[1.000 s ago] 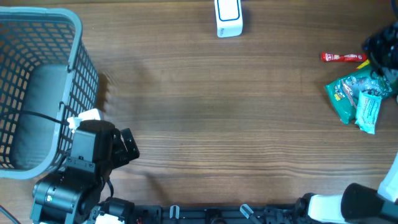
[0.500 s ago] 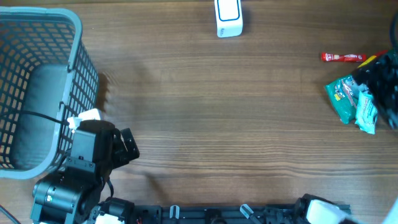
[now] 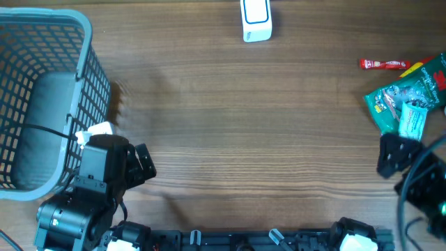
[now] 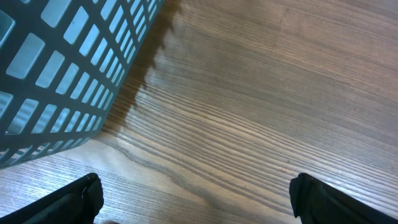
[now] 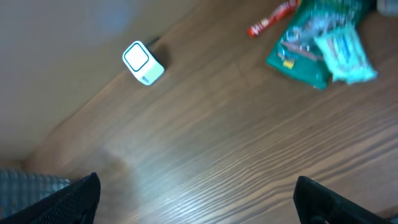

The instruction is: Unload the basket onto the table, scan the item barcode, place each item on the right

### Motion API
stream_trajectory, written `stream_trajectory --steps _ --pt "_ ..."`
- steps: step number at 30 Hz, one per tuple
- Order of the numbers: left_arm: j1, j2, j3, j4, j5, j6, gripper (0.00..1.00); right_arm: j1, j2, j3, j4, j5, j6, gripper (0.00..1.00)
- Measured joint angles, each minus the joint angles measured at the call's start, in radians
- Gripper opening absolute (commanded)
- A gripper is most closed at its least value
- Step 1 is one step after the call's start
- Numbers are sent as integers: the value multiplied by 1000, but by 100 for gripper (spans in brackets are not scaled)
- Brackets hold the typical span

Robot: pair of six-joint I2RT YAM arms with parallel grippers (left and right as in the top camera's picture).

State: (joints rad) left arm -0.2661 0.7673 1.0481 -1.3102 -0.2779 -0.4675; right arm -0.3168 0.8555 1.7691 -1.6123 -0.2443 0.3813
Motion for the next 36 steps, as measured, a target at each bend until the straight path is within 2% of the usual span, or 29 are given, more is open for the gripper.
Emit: stream_trajectory --steps 5,8,11,13,14,19,25,30,36 --pt "0 0 0 0 0 0 100 0 -81 -10 3 -38 -255 100" --pt "0 0 0 0 0 0 100 0 -154 -51 4 -50 -359 100" --pt "0 0 0 0 0 0 100 0 -257 -144 5 -68 -444 100" --pt "0 0 0 1 -1 0 100 0 -417 -315 64 -94 -515 100" --pt "0 0 0 0 0 0 100 0 -439 -340 84 -97 -521 100" --pt "0 0 0 0 0 0 100 3 -628 -674 542 -235 -566 100" --pt "0 0 0 -1 0 0 100 6 -692 -1059 1033 -439 -578 100" --pt "0 0 0 0 0 0 100 83 -788 -1271 1247 -479 -585 100" --pt "0 0 0 0 0 0 100 169 -835 -1414 1444 -390 -557 100"
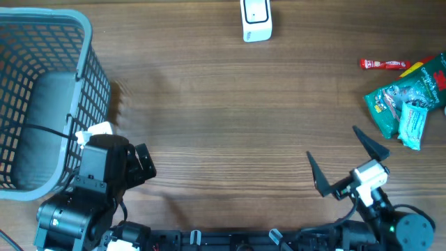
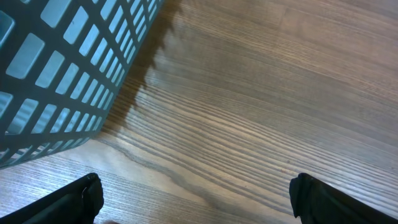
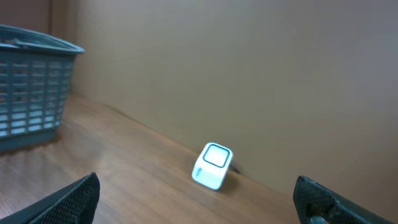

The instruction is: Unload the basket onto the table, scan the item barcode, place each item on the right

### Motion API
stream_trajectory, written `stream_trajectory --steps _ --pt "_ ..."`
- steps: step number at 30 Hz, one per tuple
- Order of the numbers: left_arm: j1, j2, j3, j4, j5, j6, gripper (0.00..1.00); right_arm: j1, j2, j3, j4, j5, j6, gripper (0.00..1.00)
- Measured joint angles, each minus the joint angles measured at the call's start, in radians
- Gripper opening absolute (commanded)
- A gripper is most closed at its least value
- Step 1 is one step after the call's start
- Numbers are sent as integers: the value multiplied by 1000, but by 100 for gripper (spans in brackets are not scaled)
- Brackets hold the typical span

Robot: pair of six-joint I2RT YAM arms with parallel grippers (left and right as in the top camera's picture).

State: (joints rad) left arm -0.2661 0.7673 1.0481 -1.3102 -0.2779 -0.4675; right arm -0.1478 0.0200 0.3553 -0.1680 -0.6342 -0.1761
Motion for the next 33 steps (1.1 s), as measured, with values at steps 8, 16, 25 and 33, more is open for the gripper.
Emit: stream_trajectory --steps 8,16,25,33 --pt "0 0 0 0 0 0 100 9 -1 -226 320 128 121 100" --pt "0 0 0 0 0 0 100 13 -3 -348 360 188 218 100" --pt "0 0 0 0 0 0 100 14 -5 -349 191 255 235 100" --pt "0 0 0 0 0 0 100 14 -5 -349 192 270 235 100"
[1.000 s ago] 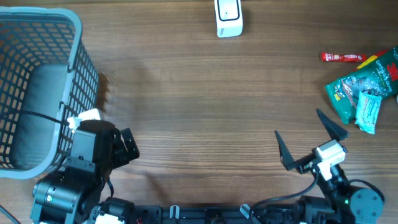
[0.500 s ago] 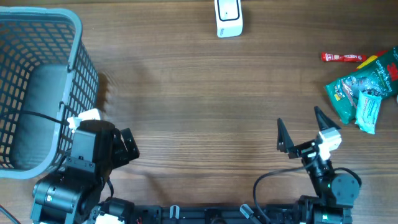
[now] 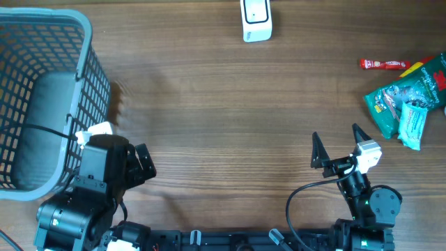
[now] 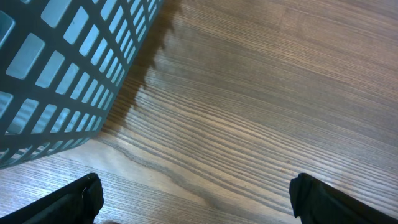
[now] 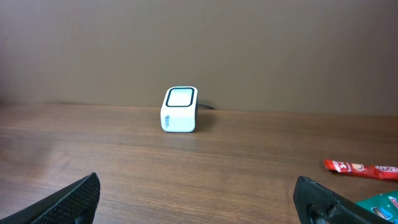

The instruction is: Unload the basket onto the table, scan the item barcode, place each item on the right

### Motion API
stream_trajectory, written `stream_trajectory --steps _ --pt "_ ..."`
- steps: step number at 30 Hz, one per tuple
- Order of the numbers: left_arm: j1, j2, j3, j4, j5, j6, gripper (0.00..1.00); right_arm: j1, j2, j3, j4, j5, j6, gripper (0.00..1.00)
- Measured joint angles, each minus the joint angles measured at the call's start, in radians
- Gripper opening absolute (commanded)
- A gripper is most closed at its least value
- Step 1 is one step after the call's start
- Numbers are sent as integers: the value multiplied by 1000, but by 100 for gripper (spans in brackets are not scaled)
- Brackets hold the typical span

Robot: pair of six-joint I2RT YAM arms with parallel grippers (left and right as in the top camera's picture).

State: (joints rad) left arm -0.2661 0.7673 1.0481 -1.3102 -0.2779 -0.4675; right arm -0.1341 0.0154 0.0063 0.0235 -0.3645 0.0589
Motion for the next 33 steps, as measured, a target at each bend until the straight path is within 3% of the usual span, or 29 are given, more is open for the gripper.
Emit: stream_trajectory --steps 33 --pt "0 -1 0 42 3 0 100 0 0 0 0 0 0 100"
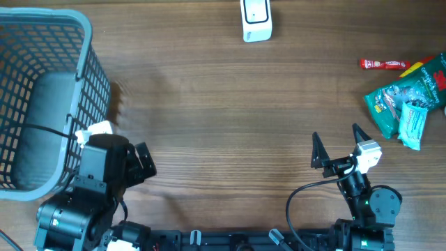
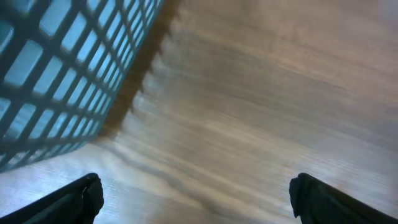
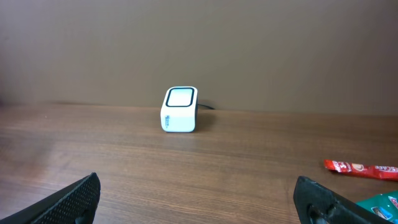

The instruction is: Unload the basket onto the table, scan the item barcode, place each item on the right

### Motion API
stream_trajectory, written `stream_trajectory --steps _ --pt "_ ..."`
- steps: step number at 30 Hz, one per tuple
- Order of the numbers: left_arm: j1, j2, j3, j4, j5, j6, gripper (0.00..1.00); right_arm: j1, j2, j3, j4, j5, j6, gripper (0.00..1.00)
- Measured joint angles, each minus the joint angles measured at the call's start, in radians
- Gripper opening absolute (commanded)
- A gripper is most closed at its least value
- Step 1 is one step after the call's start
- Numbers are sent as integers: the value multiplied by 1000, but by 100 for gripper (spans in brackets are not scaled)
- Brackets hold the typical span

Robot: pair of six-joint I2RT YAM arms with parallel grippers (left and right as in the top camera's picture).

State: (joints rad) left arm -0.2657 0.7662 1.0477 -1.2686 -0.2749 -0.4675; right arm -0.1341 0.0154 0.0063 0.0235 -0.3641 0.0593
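Observation:
The white barcode scanner [image 1: 256, 19] stands at the far edge of the table, straight ahead in the right wrist view [image 3: 179, 109]. The items lie at the right: a red sachet [image 1: 383, 64] [image 3: 357, 168], green packets [image 1: 408, 94] and a pale teal packet [image 1: 411, 122]. My right gripper [image 1: 335, 134] [image 3: 196, 199] is open and empty at the front right, level and facing the scanner, to the left of the packets. My left gripper [image 1: 145, 164] [image 2: 196, 196] is open and empty beside the basket, over bare wood.
A grey mesh basket [image 1: 83, 42] [image 2: 56, 74] fills the left side, with a grey thing inside it. A black cable crosses the basket's near corner. Brown wooden tabletop [image 1: 223, 118] lies between the basket and the packets.
The left wrist view has gone blurred, and overhead the left gripper has shifted only slightly. The right gripper, scanner and packets are where they were.
The right gripper was first at the table's right edge beside the packets, looking down. Then it was at the front right, wide open and tilted. Then it stood level facing the scanner, as now. The left gripper stayed open by the basket.

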Motion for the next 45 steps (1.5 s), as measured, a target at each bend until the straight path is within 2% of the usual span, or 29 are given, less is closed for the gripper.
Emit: stream_trajectory --steps 7,17,21,28,34,41,45 --pt "58 -112 -107 348 53 3 100 0 0 0 -1 3 0 100" --pt "179 -514 -601 831 234 37 100 0 0 0 0 6 0 100" --pt "225 -624 -735 911 297 56 100 0 0 0 -1 6 0 100" --pt "235 -742 -874 1062 318 99 100 0 0 0 -1 6 0 100" --pt "235 -753 -959 1167 271 126 100 0 0 0 0 6 0 100" --pt "235 -752 -1029 1184 227 135 100 0 0 0 0 6 0 100" --pt "224 -753 -1030 1191 220 185 100 0 0 0 0 6 0 100"
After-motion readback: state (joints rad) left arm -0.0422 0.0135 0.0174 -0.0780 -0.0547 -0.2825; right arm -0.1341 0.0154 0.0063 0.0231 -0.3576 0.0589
